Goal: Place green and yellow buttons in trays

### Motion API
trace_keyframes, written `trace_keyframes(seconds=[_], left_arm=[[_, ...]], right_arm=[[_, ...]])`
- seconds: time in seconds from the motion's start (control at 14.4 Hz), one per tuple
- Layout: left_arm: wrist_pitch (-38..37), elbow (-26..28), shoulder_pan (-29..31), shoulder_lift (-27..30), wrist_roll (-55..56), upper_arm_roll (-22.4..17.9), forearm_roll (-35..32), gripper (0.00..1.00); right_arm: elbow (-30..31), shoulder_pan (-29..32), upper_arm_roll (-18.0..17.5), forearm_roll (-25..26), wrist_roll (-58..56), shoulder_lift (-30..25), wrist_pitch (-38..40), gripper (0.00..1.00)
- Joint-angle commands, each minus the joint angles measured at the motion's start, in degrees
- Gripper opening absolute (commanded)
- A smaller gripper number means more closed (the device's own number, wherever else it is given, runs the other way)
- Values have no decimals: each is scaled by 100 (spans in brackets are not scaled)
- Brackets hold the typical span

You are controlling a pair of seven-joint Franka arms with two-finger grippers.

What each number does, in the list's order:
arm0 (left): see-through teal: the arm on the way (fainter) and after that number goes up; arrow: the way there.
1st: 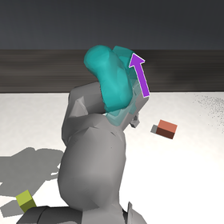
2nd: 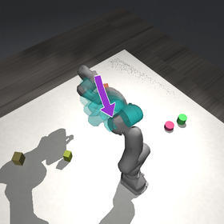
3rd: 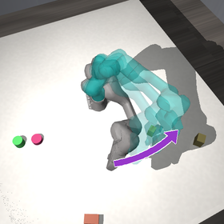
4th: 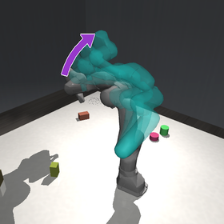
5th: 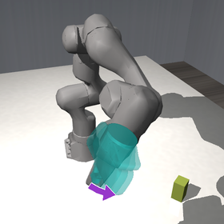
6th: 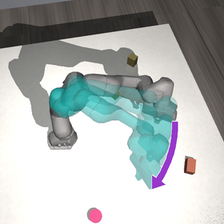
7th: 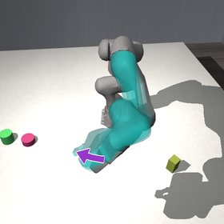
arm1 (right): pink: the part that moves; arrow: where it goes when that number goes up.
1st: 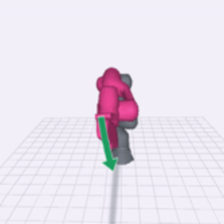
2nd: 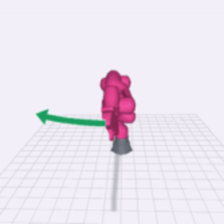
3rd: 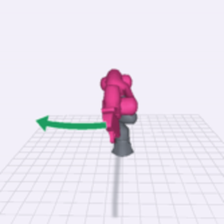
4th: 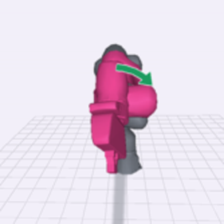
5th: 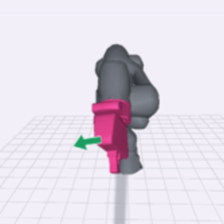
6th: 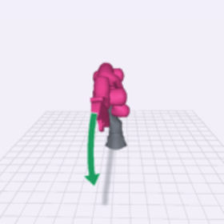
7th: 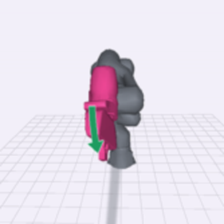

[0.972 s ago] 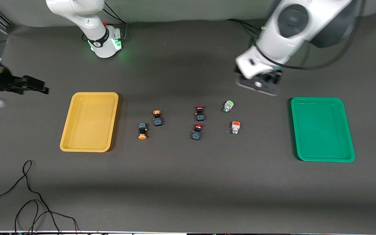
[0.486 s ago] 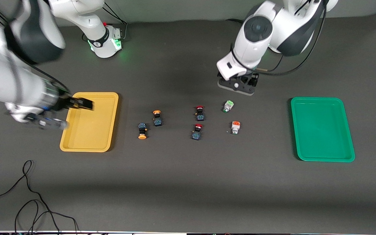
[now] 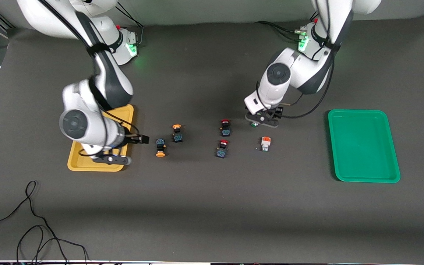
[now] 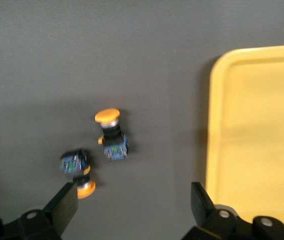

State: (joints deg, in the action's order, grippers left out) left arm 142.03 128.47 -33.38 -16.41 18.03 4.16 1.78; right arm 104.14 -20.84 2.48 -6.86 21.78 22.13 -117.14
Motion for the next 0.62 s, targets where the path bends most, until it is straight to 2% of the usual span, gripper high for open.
trace_keyframes(seconds=[0.0,0.21,0.28,0.35,0.42,0.49,0.56], left_arm=[[255,-67,-229,-344,121,-29,-99,100],[457,-59,-265,-617,131,-29,-99,100],[492,-67,-265,-670,148,-29,-99,92],[510,-67,-265,-679,270,-29,-99,80],[510,-67,-265,-688,463,-29,-99,64],[493,-76,-257,-688,604,-29,-99,38],[449,-102,-257,-679,657,-29,-99,21]], right_arm=[[457,-288,51,-104,72,185,-835,100],[677,-386,51,-105,63,449,-1502,99],[800,-386,51,-113,63,537,-1844,98],[879,-395,51,-105,63,581,-2057,98],[898,-473,51,-113,63,643,-2120,98],[898,-578,59,-113,63,695,-2164,98],[933,-605,68,-113,72,783,-2303,98]])
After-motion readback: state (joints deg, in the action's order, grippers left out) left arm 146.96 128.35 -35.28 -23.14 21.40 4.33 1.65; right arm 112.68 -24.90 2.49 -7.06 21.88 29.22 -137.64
